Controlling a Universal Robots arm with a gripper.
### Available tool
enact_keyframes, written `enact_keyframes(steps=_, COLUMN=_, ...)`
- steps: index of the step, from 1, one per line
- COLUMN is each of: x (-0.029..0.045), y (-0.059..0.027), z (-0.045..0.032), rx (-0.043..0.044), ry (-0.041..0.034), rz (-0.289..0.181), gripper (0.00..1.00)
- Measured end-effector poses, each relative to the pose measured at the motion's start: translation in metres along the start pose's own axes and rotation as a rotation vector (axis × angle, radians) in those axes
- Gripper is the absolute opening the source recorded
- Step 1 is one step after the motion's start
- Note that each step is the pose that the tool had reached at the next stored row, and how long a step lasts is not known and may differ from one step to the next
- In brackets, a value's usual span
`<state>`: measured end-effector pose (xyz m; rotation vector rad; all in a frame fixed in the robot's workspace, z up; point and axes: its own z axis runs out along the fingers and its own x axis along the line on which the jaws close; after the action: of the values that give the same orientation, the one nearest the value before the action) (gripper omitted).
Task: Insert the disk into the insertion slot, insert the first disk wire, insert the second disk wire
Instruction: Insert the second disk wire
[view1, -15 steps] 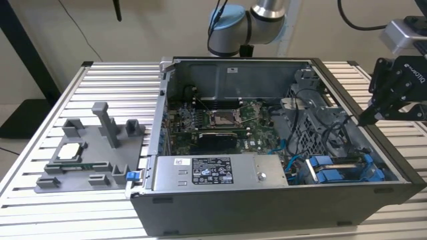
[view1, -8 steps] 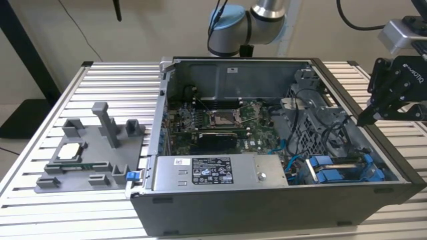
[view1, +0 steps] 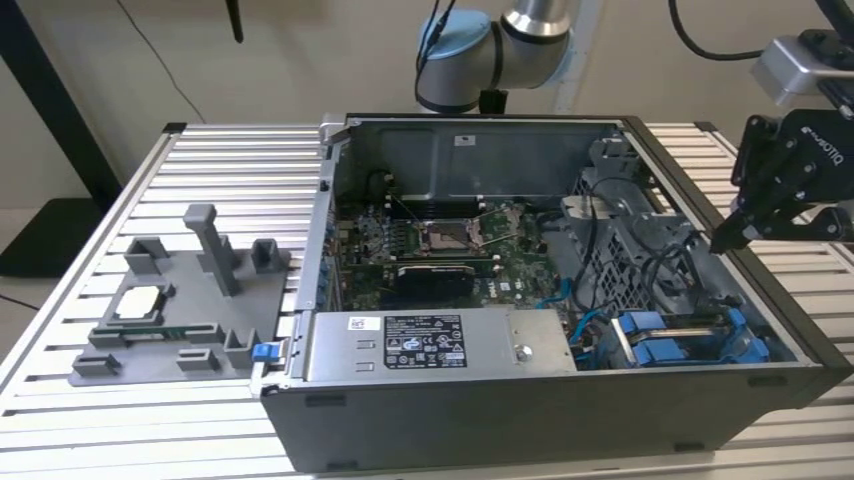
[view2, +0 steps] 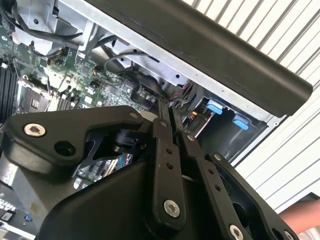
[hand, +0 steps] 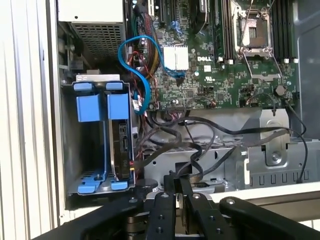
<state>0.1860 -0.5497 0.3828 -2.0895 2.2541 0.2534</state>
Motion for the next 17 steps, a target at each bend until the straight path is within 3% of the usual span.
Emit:
enact_keyframes(steps=2, x=0.0002, y=0.0038, z=-0.0002, rx=0.0003, ry=0.0037, rz=0.000, gripper=0.00)
enact_keyframes(steps=17, x=0.0026, y=0.0342, z=0.0012, rx=0.0046, ry=0.0560, rz=0.004, gripper=0.00)
